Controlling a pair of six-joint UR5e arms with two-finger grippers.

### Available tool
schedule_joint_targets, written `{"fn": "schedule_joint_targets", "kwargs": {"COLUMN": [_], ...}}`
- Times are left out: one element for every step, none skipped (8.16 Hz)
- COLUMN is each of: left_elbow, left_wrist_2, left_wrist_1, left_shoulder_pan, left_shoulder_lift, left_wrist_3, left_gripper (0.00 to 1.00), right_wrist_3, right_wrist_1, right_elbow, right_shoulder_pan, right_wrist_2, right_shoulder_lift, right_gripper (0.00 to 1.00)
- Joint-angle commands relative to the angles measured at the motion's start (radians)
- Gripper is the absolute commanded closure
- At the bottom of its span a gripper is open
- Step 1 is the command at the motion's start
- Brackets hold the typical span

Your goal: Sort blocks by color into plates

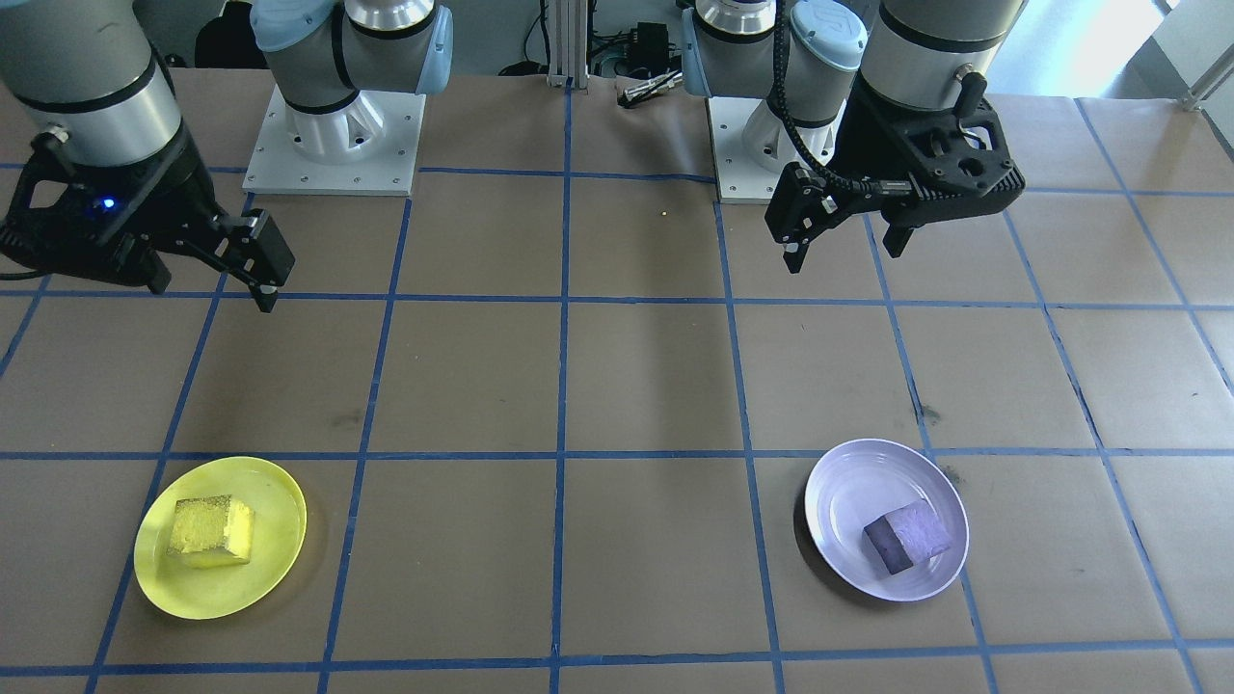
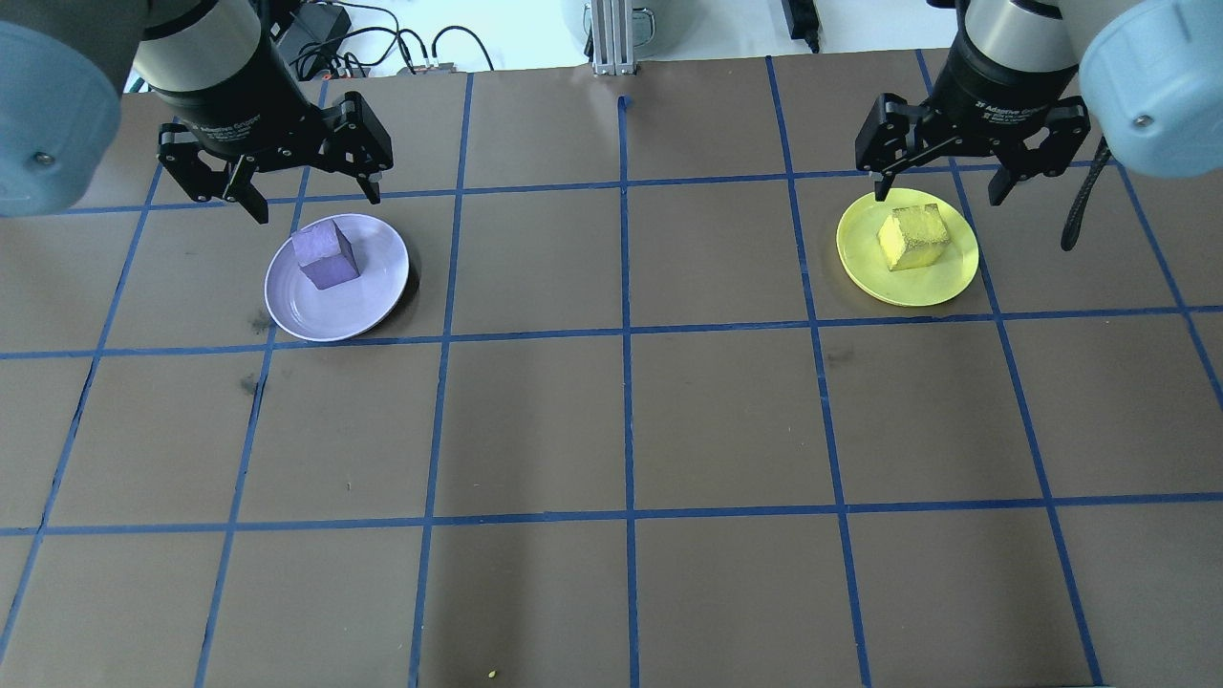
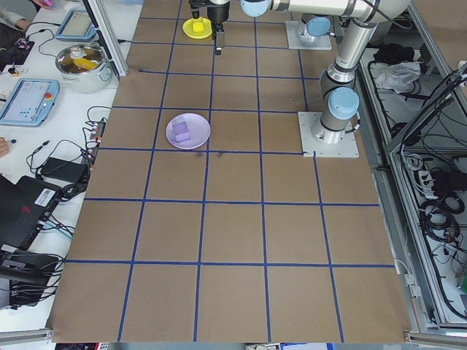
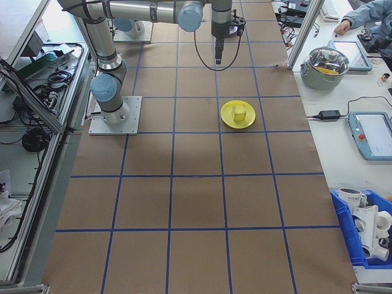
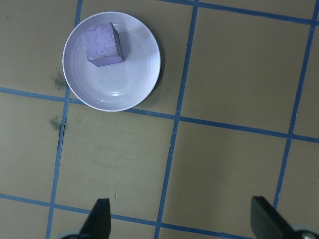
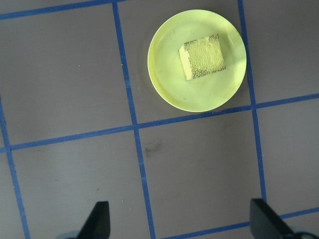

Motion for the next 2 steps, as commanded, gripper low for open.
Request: {"fn": "schedule_joint_targets", "kwargs": {"left_elbow": [-0.002, -0.002], "left_wrist_2": [0.002, 0.0], "left_wrist_1": [-0.001, -0.001], "left_shoulder_pan": [-0.001, -0.001], "left_shoulder_lift": [0.02, 0.014], "left_wrist_3": [0.0, 0.0], "left_gripper": [0.0, 0.0], "right_wrist_3": [-0.107, -0.114], "right_wrist_1": [-0.06, -0.116], "right_elbow": [-0.008, -0.005], "right_shoulder_pan": [-0.108, -0.117], "right_wrist_2": [0.011, 0.011], "right_shoulder_lift": [0.127, 0.187], "right_gripper": [0.0, 0.0]}}
